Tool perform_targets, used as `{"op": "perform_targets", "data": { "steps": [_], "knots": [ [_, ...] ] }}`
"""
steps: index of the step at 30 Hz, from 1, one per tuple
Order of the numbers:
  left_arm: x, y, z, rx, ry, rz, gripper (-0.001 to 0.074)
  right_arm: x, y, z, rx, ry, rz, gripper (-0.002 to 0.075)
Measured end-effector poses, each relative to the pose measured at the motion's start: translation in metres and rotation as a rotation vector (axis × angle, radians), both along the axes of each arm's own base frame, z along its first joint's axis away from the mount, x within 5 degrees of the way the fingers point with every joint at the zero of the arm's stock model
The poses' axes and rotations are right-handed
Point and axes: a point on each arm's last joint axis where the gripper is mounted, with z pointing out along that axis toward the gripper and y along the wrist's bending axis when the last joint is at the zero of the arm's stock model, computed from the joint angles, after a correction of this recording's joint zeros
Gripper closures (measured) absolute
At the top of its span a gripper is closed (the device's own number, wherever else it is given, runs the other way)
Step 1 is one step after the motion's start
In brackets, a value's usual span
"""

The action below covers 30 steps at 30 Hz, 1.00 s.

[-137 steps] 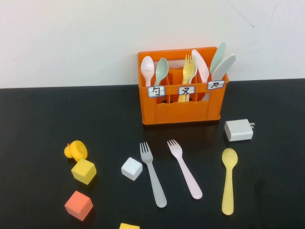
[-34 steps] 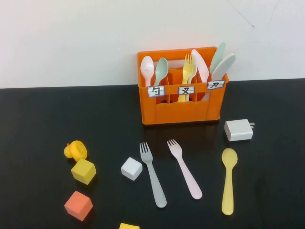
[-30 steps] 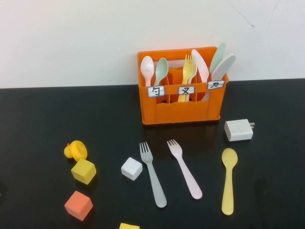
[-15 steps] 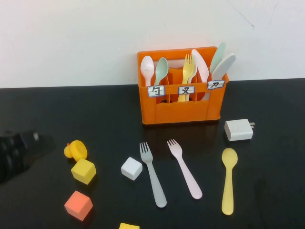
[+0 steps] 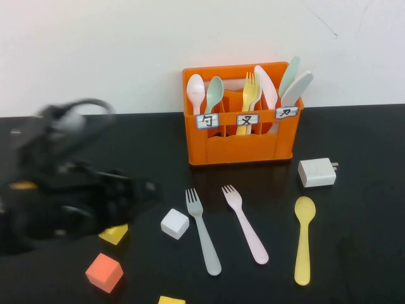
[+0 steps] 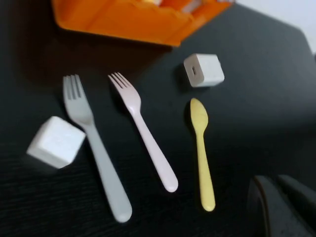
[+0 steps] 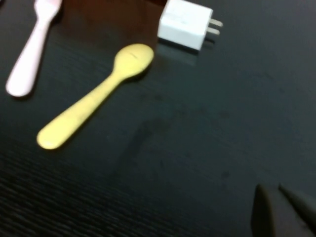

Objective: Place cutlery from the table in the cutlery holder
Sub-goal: Pick up the fork

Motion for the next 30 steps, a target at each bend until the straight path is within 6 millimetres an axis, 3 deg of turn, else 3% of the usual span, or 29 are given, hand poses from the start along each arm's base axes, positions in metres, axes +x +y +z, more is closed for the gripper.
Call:
{"op": "perform_targets", "data": {
  "steps": [4,12,19,26,30],
  "knots": [
    [0.016,-0.026,-0.017,0.055,0.015,-0.024,0.0736,0.000,0.004,0.001,0.000,-0.022,0.056,0.0729],
    [0.072,-0.071,-0.057,0.279,0.196,-0.094,0.0736,0.000,0.007,0.003,0.001,-0.049,0.106,0.0729],
    [0.102,-0.084,-0.081,0.601,0.395,-0.078,0.0736,0.000,0.008,0.004,0.000,-0.051,0.110,0.0729],
    [0.113,-0.092,-0.094,0.538,0.469,0.052,0.0734,0.000,0.008,0.004,0.000,-0.051,0.110,0.0729],
    [0.117,-0.095,-0.101,0.508,0.482,0.091,0.0652,0.000,0.008,0.004,0.012,-0.051,0.107,0.0729]
  ]
}}
